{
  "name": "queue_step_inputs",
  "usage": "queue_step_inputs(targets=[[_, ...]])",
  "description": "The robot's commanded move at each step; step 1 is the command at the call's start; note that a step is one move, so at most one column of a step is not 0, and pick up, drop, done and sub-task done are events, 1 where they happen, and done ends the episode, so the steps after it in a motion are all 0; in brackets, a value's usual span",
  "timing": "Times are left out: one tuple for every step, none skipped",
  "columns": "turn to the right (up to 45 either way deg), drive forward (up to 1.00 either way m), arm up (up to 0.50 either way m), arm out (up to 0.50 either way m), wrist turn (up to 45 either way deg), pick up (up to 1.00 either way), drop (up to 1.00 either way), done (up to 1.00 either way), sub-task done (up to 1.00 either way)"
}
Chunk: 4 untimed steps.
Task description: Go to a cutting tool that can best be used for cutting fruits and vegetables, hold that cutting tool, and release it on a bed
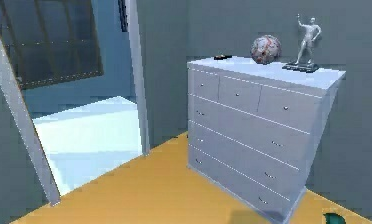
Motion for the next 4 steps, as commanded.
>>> queue_step_inputs(targets=[[42.0,0.00,0.00,0.00,0.0,0.00,0.00,0.00,0.00],[0.0,0.55,0.00,0.00,0.0,0.00,0.00,0.00,0.00],[-45.0,0.00,0.00,0.00,0.0,0.00,0.00,0.00,0.00],[-45.0,0.00,0.00,0.00,0.0,0.00,0.00,0.00,0.00]])
